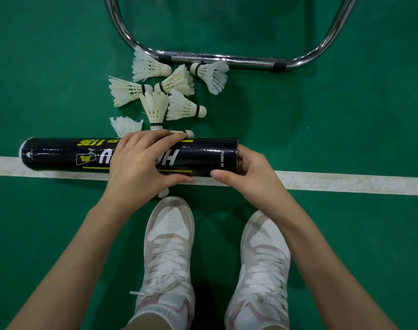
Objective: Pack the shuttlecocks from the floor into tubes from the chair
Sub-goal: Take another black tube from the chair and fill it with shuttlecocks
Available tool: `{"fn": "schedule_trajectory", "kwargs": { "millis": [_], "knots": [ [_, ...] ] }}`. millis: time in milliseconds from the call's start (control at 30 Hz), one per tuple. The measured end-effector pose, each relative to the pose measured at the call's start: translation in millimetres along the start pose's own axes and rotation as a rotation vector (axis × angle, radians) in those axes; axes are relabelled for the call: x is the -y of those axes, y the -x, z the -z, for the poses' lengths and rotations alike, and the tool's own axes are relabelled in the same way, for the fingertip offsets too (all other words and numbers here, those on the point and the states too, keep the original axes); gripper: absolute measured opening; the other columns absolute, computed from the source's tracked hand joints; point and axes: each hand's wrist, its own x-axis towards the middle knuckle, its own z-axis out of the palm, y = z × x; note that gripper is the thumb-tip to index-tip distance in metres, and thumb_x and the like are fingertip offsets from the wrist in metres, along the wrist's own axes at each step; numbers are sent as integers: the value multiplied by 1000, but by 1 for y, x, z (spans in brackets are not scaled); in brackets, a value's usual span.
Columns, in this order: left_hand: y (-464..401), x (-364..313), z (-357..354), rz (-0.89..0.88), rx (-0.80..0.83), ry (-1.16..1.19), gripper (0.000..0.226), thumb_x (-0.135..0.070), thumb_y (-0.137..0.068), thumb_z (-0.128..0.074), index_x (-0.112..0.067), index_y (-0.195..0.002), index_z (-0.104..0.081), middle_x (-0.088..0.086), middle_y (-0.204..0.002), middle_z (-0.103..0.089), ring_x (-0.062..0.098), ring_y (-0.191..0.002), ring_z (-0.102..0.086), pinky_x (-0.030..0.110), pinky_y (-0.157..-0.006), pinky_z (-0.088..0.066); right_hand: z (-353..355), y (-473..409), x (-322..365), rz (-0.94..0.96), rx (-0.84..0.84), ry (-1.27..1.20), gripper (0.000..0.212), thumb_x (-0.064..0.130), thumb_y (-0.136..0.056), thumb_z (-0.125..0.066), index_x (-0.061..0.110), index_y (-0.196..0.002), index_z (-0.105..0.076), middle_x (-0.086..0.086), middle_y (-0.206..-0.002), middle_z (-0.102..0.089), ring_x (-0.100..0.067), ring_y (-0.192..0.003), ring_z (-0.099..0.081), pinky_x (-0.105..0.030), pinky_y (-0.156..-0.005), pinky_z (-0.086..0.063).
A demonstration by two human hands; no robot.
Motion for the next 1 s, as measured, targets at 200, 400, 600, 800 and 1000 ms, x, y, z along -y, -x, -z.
{"fn": "schedule_trajectory", "kwargs": {
  "millis": [200, 400, 600, 800, 1000],
  "knots": [
    [0, 0, 1, -4, 9, -7, 78, -71, -65, -52, -25, -127, -55, 1, -120, -60, 25, -109, -53, 39, -95, -33, 5, -3, 4, -15, 105, 53, 38, -3, -84, -62, 19, -113, -53, 6, -107, -63, -4, -99, -60, -18, -91, -46],
    [-2, 1, 0, 20, -6, 4, 76, -69, -64, -55, -27, -127, -55, -1, -120, -59, 22, -110, -52, 36, -96, -31, 7, -5, 4, -15, 95, 61, 35, -2, -83, -64, 20, -109, -56, 13, -100, -63, 11, -87, -58, -9, -85, -44],
    [-2, -2, -3, 11, -6, 14, 76, -70, -64, -54, -29, -127, -54, 1, -119, -60, 24, -109, -52, 38, -95, -33, 11, -3, 2, -35, 82, 32, 34, -3, -82, -64, 17, -109, -57, 12, -100, -63, 11, -86, -59, -9, -84, -45],
    [-2, -1, -1, 15, 0, 7, 76, -70, -63, -53, -28, -127, -54, 0, -119, -60, 24, -110, -52, 41, -96, -33, 9, -4, 3, -52, 162, -3, 38, -8, -86, -56, 14, -116, -50, 10, -106, -59, 14, -90, -57, -7, -85, -42],
    [0, 0, -3, 5, 10, -14, 76, -70, -64, -51, -27, -126, -53, 0, -118, -59, 25, -110, -52, 40, -95, -33, 10, -3, -1, -71, 198, -5, 41, -7, -86, -56, 16, -119, -47, 1, -116, -58, 4, -99, -56, -11, -92, -42]
  ]
}}
